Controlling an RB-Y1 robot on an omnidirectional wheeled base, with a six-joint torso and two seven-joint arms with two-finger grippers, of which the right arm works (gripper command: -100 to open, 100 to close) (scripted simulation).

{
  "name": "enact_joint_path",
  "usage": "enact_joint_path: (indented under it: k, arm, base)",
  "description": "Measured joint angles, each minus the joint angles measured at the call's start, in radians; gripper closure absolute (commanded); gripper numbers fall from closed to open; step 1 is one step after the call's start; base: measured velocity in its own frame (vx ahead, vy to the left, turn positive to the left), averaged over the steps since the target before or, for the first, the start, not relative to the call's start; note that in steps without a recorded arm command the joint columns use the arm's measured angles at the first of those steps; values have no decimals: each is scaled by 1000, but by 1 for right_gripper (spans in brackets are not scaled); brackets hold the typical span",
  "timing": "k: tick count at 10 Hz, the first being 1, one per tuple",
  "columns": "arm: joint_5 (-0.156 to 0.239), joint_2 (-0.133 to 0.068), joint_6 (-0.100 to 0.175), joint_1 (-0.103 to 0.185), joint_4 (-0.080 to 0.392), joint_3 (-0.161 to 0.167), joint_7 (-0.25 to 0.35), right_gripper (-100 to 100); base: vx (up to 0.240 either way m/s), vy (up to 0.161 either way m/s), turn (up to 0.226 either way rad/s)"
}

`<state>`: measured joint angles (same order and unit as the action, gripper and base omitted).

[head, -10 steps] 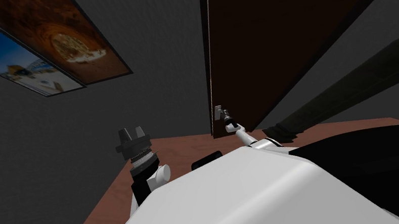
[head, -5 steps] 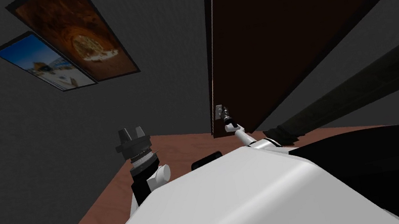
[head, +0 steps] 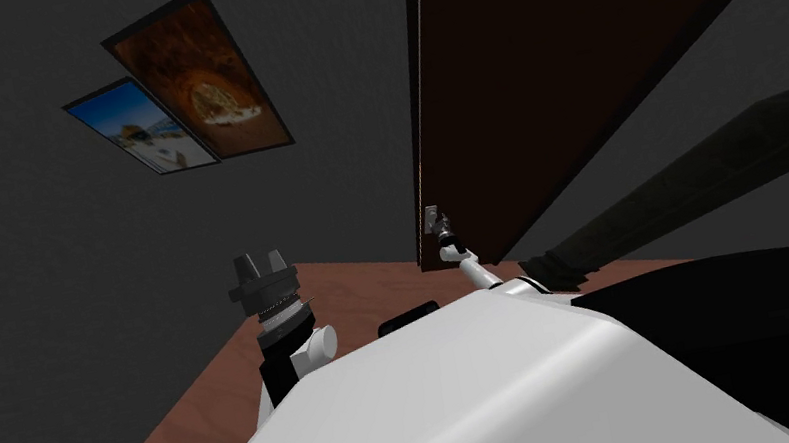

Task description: Pull the door open

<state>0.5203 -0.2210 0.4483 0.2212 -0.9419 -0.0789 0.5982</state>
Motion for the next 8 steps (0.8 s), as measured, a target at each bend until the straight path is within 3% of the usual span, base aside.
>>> enact_joint_path:
  k: [5, 8]
  arm:
    - [107, 56, -10, -8, -42, -3, 128, -100]
    - [158, 79, -12, -5, -51, -4, 199, -100]
  base:
    - [-72, -30, 42]
    - [-79, -29, 54]
